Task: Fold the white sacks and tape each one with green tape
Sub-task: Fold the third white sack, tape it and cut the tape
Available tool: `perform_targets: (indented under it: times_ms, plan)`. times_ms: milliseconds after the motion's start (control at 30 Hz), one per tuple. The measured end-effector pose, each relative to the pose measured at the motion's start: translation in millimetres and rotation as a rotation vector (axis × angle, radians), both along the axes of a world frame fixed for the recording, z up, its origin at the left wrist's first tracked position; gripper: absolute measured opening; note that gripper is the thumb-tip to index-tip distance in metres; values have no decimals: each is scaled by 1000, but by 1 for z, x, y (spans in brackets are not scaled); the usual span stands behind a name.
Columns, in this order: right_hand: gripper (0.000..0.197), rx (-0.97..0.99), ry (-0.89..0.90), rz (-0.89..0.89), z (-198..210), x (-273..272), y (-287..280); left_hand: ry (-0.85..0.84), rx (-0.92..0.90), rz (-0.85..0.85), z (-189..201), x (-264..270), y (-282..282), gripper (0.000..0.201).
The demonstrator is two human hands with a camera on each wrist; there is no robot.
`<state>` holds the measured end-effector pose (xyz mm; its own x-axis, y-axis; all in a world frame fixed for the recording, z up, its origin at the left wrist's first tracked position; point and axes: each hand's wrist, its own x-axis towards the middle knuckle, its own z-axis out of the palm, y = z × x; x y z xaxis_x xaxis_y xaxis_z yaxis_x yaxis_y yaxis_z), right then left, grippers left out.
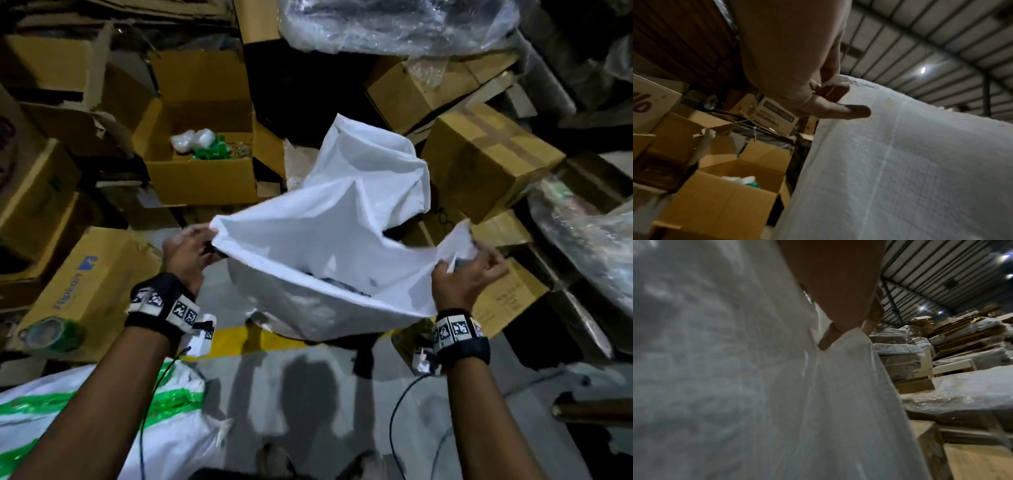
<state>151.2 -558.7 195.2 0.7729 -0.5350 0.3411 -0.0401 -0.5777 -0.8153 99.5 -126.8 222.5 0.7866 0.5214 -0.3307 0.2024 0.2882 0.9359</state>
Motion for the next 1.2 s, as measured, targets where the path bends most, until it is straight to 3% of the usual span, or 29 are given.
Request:
perform_targets:
  times_ms: [133,267,367,433,500,600,800,867,1033,1200]
  plan:
    - [68,199,-55,-13,-62,-14,-10,-196,62,27,-51,-18,-19,6]
    - [54,291,-142,100,-110,-57,-12,-338,206,35,-116,-67,-41,18]
    - [53,240,-128,80,-128,-122,-10,-310,278,54,-152,-123,-46,20]
    - [50,236,-111,73,-125,-173,-14,-289,361,112,-155,-165,-48,22]
    - [48,207,-104,33,-123,-219,-25,-232,559,137,-152,-207,-45,30]
    - [43,238,-114,40,-122,-281,-55,-171,823,124,-147,-264,-33,23]
    - [34,86,55,58,-142,-377,-110,-46,1133,70,-154,-355,-22,18]
    - [35,4,76,111,-151,-395,-119,7,1174,58,-158,-370,-21,17]
    - [48,-214,118,423,-165,-424,-124,46,1131,6,-159,-386,-23,39]
    - [64,-379,298,470,-163,-430,-118,68,1104,-54,-169,-396,-23,52]
